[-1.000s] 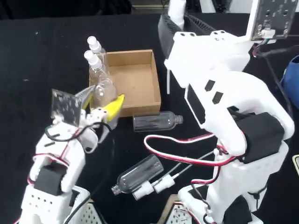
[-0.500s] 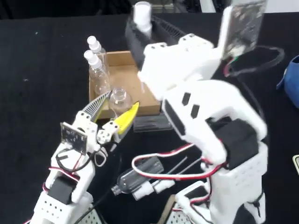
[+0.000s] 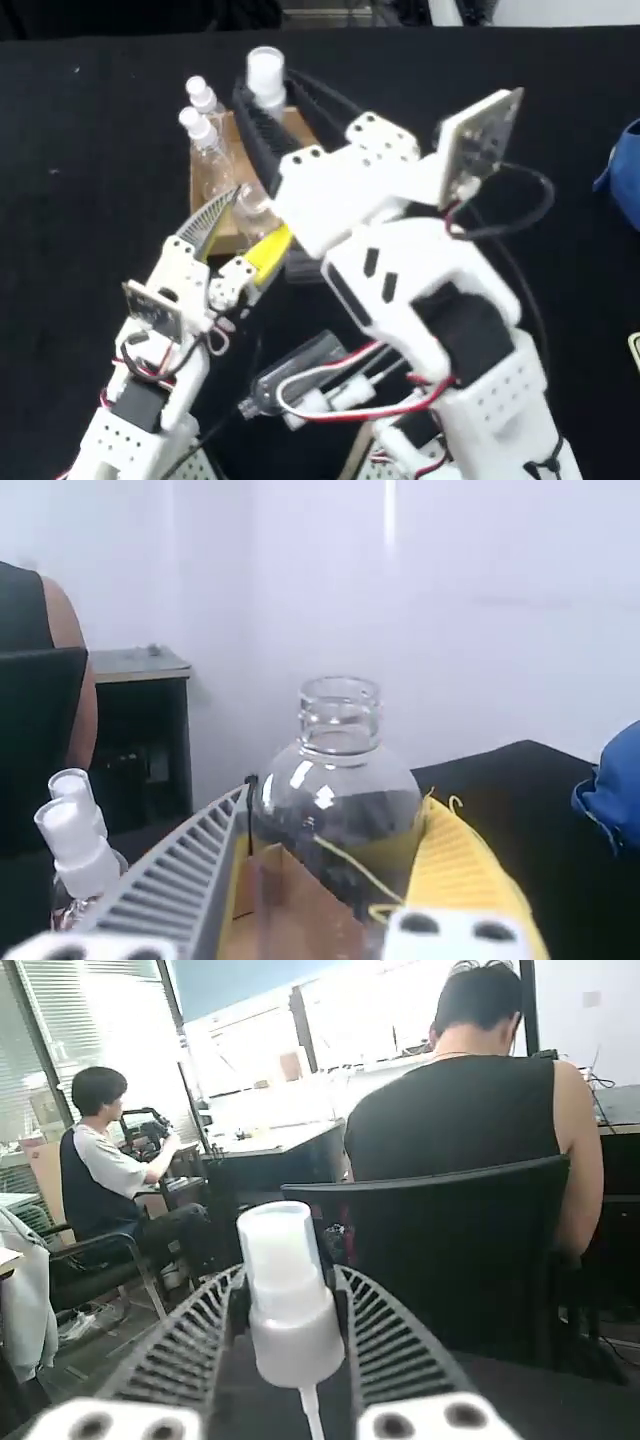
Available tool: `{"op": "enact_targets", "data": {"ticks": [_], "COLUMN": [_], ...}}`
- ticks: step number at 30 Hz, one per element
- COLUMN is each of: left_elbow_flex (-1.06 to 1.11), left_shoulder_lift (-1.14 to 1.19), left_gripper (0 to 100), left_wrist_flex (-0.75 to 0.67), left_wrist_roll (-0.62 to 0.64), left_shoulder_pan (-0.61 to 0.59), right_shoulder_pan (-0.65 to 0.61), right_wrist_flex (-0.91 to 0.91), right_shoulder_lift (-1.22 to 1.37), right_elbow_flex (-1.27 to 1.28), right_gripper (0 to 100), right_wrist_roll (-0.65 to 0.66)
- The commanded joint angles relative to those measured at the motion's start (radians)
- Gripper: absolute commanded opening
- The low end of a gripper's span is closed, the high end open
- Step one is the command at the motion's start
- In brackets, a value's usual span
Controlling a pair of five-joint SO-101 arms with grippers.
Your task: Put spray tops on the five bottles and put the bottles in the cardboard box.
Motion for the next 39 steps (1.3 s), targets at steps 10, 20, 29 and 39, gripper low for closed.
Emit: {"op": "enact_targets", "data": {"ticks": [10,20,29,39], "left_elbow_flex": [0.028,0.028,0.028,0.028], "left_shoulder_lift": [0.0,0.0,-0.008,-0.008], "left_gripper": [3,3,3,3], "left_wrist_flex": [-0.032,-0.031,0.046,0.044], "left_wrist_roll": [-0.008,-0.008,-0.008,-0.008], "left_shoulder_pan": [0.013,0.01,0.025,0.028], "right_shoulder_pan": [-0.025,-0.095,-0.12,-0.11], "right_wrist_flex": [-0.178,-0.158,-0.138,-0.086], "right_shoulder_lift": [-0.03,-0.033,-0.044,-0.093], "right_elbow_flex": [0.022,0.002,-0.015,0.054], "right_gripper": [1.2,1.1,1.1,1.1], "right_wrist_roll": [0.011,0.103,0.101,0.104]}}
